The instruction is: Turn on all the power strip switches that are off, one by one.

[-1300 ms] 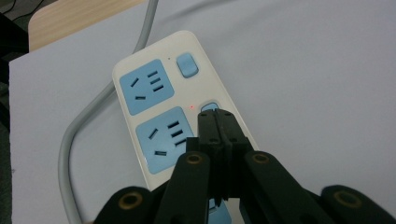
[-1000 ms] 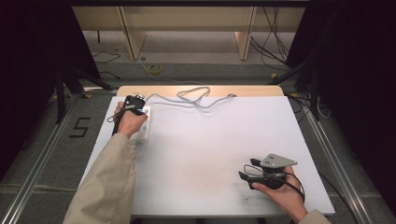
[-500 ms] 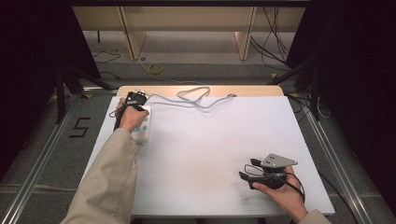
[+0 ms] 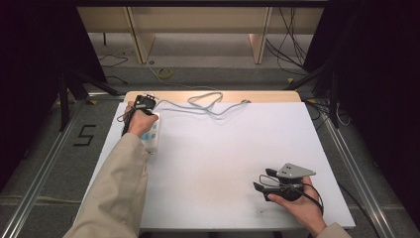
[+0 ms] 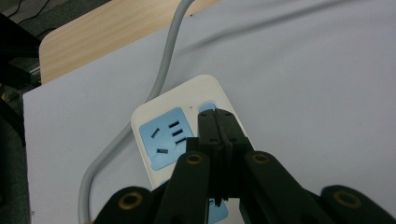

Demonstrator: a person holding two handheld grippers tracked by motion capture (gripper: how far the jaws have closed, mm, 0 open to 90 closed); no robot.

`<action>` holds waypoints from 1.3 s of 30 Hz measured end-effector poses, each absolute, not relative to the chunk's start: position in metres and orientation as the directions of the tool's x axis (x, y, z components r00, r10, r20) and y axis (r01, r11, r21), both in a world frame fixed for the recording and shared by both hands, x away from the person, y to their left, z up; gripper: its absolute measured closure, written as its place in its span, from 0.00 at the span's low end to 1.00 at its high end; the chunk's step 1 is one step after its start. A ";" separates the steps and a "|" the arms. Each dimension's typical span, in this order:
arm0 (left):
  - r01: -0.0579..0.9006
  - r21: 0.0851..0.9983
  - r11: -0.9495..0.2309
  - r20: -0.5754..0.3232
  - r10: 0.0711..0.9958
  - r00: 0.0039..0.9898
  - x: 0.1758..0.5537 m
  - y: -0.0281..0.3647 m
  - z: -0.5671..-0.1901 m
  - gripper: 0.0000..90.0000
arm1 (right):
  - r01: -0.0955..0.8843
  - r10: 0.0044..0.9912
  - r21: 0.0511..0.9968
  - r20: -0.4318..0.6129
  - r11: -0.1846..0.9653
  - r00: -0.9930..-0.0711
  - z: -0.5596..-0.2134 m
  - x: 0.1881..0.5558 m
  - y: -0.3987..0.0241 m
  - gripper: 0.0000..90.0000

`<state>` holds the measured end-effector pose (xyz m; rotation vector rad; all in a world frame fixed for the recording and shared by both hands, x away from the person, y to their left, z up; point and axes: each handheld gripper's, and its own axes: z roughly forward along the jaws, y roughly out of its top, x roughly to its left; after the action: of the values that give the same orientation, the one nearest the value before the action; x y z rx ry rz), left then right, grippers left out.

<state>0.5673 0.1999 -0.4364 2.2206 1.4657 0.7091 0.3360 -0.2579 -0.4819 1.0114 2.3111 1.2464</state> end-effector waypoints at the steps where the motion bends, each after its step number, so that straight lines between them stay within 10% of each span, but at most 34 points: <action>1: 0.729 0.572 -0.376 0.197 0.926 0.323 0.568 0.200 -0.437 1.00 | 0.432 0.717 0.824 0.045 0.367 -0.695 -0.482 0.336 -0.258 0.34; 39: 0.726 0.579 -0.372 0.193 0.927 0.321 0.588 0.197 -0.444 1.00 | 0.432 0.715 0.824 0.046 0.367 -0.697 -0.482 0.336 -0.258 0.33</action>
<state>0.5884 0.1971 -0.4440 2.2052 1.4667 0.7111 0.3359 -0.2582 -0.4819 1.0091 2.3137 1.2480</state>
